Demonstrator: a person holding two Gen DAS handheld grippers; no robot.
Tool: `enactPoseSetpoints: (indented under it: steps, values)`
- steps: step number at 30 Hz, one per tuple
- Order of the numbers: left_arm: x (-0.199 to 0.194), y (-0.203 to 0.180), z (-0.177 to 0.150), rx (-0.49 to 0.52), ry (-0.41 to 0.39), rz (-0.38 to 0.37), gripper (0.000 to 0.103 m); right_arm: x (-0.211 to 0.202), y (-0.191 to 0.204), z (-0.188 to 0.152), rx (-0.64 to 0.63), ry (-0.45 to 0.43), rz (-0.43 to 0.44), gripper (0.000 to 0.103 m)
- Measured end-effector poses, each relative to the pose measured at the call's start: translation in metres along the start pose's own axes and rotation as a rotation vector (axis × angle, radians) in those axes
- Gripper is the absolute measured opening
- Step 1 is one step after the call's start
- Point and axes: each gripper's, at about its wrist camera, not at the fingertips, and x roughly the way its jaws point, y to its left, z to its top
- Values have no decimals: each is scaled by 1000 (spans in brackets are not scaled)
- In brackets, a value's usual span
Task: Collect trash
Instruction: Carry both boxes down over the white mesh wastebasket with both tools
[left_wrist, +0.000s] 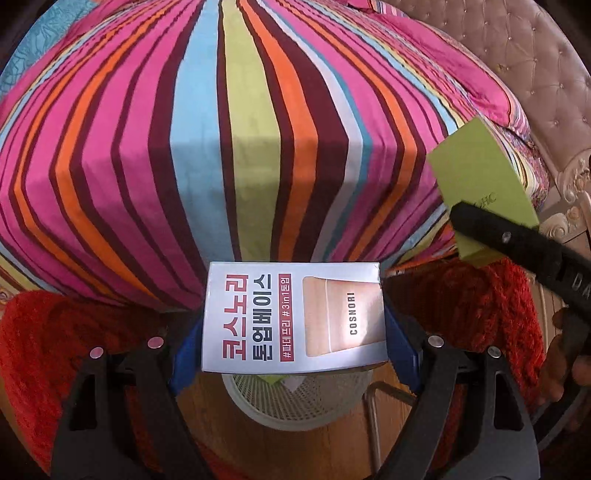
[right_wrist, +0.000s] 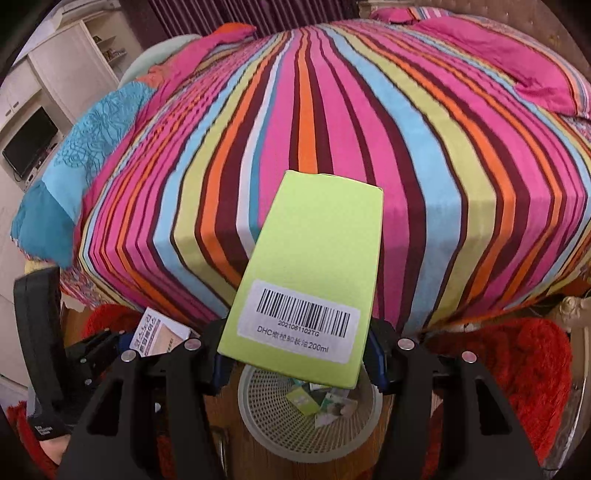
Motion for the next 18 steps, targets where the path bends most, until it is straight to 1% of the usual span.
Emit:
enactPoseSetpoints:
  steps: [8,18]
  values:
    - [15,2,-5,-11,54,8,80,22,-8,-17,39,116,1,54]
    - [39,6,-12,-19,151,8,80,46,-18,-32,97,260,23,54]
